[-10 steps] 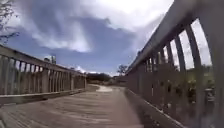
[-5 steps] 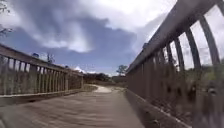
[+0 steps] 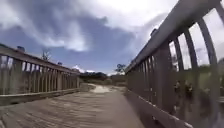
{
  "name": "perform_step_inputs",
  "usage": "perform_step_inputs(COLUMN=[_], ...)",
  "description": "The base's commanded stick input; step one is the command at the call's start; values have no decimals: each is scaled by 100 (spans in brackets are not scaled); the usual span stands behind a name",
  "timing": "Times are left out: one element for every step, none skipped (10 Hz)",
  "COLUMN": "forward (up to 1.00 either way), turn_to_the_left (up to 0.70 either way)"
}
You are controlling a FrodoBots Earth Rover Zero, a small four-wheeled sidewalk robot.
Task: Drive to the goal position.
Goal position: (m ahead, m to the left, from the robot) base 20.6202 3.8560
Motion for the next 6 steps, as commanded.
perform_step_inputs(forward=[85, 85, 85, 85, 85, 85], turn_to_the_left=[34, 0, 0, 0, 0, 0])
